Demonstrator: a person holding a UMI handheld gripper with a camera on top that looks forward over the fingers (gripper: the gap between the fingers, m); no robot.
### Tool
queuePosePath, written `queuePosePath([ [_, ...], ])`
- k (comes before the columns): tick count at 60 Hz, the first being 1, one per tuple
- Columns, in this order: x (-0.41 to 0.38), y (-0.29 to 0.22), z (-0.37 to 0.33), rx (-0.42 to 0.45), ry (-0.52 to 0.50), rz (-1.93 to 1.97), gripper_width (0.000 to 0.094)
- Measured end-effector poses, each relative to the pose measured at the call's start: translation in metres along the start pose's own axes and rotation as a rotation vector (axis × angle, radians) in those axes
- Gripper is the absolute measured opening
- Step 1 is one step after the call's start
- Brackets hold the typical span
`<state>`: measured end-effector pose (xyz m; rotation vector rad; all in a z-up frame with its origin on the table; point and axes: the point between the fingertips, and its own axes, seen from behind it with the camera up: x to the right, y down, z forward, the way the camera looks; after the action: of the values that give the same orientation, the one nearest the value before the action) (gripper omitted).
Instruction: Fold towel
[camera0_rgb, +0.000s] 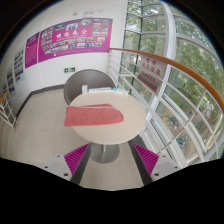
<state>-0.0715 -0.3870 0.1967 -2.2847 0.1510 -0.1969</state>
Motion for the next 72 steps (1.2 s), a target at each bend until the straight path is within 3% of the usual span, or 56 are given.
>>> queuePosePath([
  [8,-0.084,0.006,0.039,-0.003,-0.106,-0.037,0.0858],
  [20,-0.207,-0.035,0.143,0.061,-0.206,-0.078,0.0862],
  [32,-0.274,-0.075,0.266,0.098,-0.163,-0.137,0.0859],
  [40,-0.3,-0.079,0.326,0.057,-0.103,-0.174,0.0843],
  [50,-0.293,-0.069,0.367,0.014,-0.018,-0.237,0.0567],
  [54,-0.289,-0.074,0.369,0.031,0.002,-0.269,0.036],
  [61,-0.302,-0.081,0.366,0.042,-0.057,-0.245,0.0059],
  [64,-0.302,-0.082,0.365,0.036,-0.057,-0.254,0.0053],
  [72,-0.325,-0.088,0.347,0.002,-0.183,-0.175,0.0043],
])
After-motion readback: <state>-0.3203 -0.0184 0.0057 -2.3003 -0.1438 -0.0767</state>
